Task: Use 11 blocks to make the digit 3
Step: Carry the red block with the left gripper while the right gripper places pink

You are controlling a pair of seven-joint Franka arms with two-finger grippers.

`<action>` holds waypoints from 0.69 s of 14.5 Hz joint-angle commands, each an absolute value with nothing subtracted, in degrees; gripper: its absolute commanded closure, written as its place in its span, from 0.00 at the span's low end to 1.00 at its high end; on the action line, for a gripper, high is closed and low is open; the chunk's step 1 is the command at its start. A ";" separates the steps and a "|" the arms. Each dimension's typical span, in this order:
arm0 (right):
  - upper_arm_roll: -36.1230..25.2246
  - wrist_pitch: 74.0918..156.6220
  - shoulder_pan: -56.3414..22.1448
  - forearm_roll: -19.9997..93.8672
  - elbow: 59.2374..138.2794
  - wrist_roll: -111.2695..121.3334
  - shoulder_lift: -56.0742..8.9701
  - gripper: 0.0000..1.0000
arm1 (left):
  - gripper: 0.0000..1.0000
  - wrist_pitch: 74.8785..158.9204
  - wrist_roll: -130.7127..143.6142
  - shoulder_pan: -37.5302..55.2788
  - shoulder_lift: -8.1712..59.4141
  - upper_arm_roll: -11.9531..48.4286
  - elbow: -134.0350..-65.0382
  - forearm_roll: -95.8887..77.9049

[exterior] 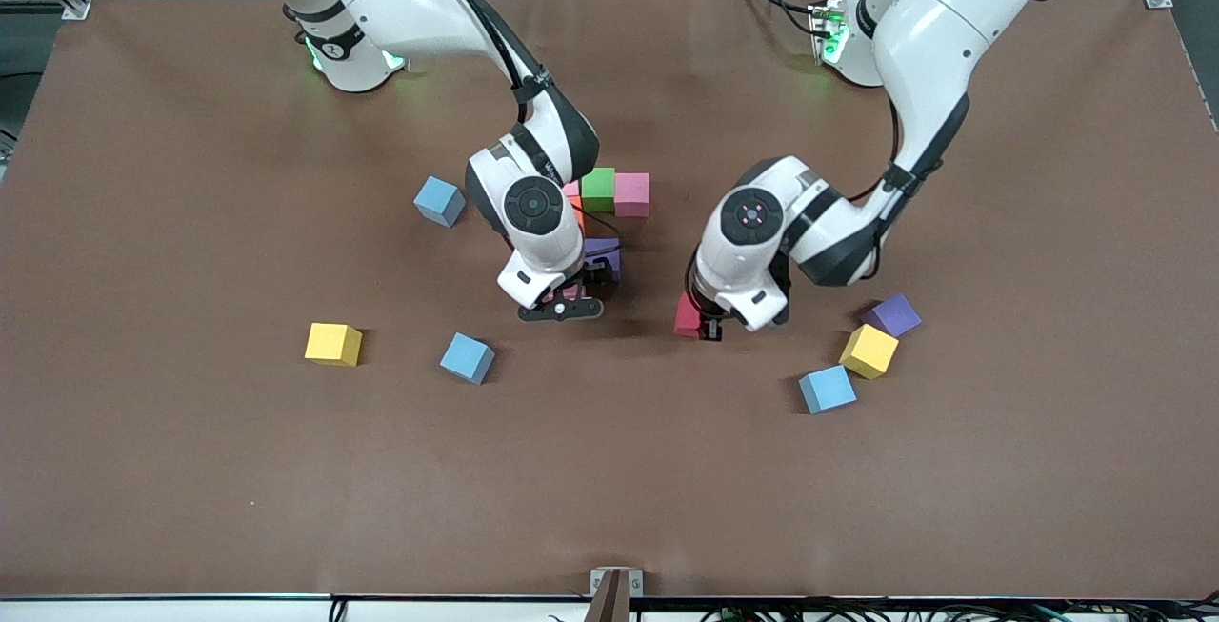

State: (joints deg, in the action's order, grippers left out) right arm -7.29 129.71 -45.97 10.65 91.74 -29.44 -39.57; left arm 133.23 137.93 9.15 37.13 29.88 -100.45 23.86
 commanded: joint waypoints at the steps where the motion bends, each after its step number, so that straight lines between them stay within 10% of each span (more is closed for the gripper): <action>1: -7.21 126.92 -44.74 11.86 91.31 -29.88 -39.11 0.00 | 0.71 133.42 145.53 11.86 34.28 29.62 -104.94 23.20; 10: -7.73 124.37 -34.12 11.78 109.76 -29.36 -17.60 0.00 | 0.71 133.95 155.12 18.63 36.56 29.53 -106.17 22.85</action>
